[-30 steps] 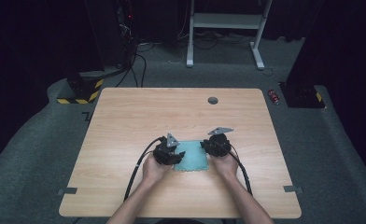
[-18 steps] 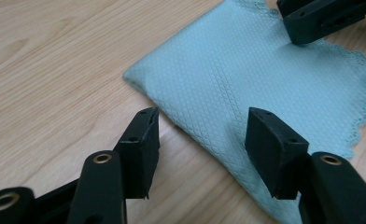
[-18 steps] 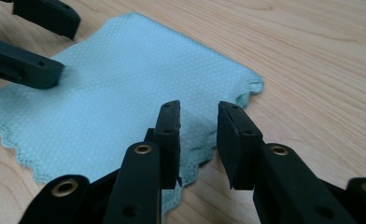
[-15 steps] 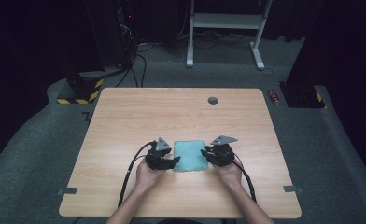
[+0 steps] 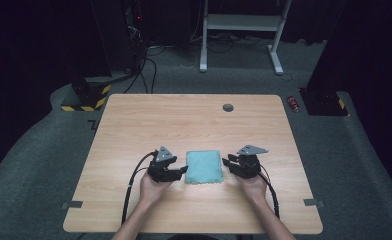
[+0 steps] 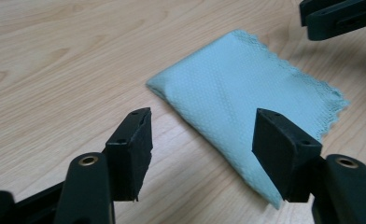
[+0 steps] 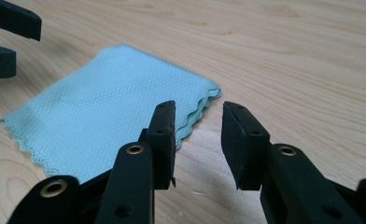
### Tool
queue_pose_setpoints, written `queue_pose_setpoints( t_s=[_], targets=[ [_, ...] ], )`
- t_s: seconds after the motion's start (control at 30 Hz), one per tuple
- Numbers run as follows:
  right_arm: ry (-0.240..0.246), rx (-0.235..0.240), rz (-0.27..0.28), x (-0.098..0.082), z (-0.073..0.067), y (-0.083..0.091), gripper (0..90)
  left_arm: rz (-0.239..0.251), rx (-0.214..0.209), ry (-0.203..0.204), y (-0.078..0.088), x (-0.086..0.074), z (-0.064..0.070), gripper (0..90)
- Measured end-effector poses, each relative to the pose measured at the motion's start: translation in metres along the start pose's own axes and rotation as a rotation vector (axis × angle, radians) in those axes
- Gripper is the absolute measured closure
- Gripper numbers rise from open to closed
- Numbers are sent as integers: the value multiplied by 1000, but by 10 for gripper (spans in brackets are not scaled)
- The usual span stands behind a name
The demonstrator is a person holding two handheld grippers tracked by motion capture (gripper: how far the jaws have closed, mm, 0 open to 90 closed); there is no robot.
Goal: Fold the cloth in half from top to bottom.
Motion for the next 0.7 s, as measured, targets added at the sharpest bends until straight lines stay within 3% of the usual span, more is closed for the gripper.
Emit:
queue_pose_setpoints(
  t_s=[0.1, 0.27, 0.57, 0.7],
  targets=[
    [-19, 2, 18, 2, 2, 5, 649, 30, 1, 22, 8, 1, -2, 370],
    [-6, -1, 24, 3, 4, 12, 640, 62, 15, 55, 18, -1, -10, 368],
    [-41, -15, 50, 3, 14, 27, 621, 84, 25, 82, 34, -6, -21, 358],
    [-34, -16, 56, 2, 16, 31, 615, 85, 34, 87, 39, -10, -25, 353]
  ],
)
Point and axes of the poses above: each handheld gripper's, and its own axes: y roughly backward along the jaws, x roughly out of its top, z roughly to its right, the point moved 9 cm from there along -y, roughly forward along the jaws, and after that the axes turned 3 degrees about -x, right-handed, at the moved point
